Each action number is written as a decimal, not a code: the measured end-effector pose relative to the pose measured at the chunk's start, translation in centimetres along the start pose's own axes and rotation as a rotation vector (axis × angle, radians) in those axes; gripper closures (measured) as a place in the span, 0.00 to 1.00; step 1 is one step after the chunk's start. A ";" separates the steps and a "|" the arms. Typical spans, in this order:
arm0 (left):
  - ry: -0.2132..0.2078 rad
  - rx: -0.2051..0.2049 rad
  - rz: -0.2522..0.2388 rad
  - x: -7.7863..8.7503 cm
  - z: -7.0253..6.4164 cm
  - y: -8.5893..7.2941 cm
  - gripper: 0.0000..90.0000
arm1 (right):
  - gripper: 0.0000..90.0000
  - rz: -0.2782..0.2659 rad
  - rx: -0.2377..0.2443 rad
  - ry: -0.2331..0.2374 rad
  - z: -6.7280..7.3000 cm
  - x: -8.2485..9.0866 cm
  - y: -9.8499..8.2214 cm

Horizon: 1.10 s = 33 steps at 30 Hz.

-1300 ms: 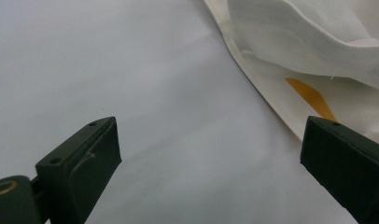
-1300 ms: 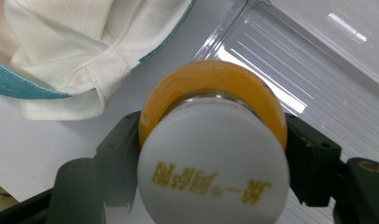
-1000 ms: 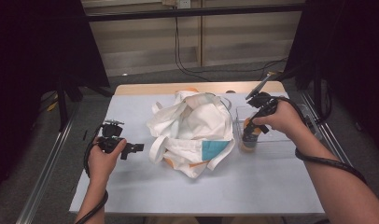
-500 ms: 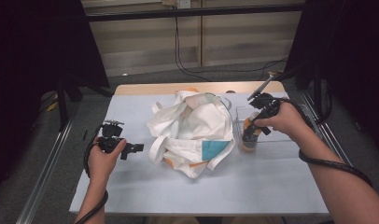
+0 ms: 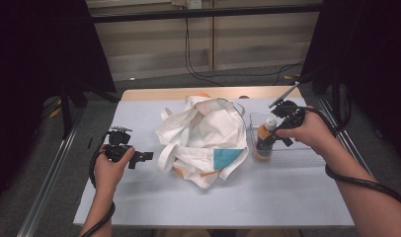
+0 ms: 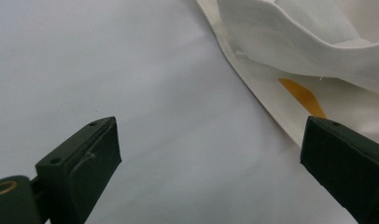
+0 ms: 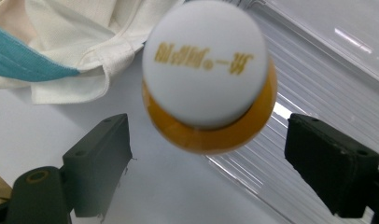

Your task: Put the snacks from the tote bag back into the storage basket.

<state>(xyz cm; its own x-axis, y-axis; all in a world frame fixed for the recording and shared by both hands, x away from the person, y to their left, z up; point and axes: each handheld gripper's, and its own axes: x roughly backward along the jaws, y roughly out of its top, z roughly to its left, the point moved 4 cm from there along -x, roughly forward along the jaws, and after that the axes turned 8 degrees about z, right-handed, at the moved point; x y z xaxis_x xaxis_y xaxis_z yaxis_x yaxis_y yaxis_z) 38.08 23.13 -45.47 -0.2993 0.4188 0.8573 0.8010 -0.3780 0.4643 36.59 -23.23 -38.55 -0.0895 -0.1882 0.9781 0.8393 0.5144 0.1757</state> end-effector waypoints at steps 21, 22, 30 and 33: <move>-0.020 -0.015 0.000 -0.4 -0.4 1.2 0.05 | 0.16 -0.025 0.009 0.031 0.5 -0.2 -2.5; -0.022 -0.017 0.005 -0.4 -0.4 1.2 0.05 | 0.16 -0.022 0.006 0.030 0.6 -0.1 -2.6; -0.018 -0.012 0.001 -0.6 -0.5 1.1 0.05 | 0.16 -0.030 0.005 0.036 1.0 -0.5 -3.5; -0.018 -0.013 0.002 -0.5 -0.5 1.1 0.05 | 0.16 -0.033 0.022 0.039 1.1 -0.9 -3.9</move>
<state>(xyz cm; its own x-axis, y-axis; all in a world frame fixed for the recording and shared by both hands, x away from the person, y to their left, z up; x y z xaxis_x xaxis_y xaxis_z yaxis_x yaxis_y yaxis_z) 38.86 22.09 -45.29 -0.2879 0.4330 0.8542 0.7949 -0.3895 0.4653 32.86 -24.17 -39.96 -0.0958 -0.2380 0.9665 0.8242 0.5255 0.2111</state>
